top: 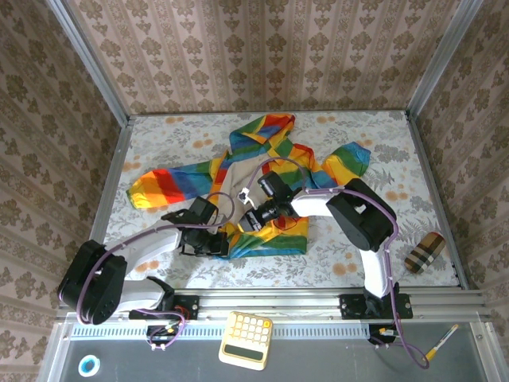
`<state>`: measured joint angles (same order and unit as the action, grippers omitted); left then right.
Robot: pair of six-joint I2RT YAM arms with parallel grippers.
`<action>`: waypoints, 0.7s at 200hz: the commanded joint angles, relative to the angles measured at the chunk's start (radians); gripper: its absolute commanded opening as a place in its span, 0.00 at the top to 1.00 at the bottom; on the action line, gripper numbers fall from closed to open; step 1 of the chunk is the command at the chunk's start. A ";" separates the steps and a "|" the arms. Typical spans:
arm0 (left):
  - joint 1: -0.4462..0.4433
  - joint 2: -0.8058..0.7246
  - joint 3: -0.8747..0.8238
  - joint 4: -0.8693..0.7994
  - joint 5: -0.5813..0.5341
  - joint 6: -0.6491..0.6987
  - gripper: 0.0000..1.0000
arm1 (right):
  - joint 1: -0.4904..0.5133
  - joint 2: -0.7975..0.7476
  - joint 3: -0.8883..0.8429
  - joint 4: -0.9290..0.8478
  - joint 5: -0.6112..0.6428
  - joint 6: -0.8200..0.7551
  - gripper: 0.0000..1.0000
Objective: Zip up the jacket
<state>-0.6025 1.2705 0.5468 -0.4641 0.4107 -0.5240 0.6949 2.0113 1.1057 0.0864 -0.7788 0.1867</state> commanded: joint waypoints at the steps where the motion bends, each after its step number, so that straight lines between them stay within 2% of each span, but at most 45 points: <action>1: -0.006 0.010 -0.010 0.016 -0.001 -0.016 1.00 | 0.008 0.018 0.029 -0.023 -0.005 -0.006 0.90; 140: -0.006 -0.002 -0.016 0.005 -0.007 -0.015 1.00 | 0.021 0.033 0.056 -0.075 -0.005 -0.038 0.85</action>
<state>-0.6025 1.2705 0.5426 -0.4553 0.4103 -0.5240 0.7063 2.0274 1.1374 0.0551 -0.7788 0.1795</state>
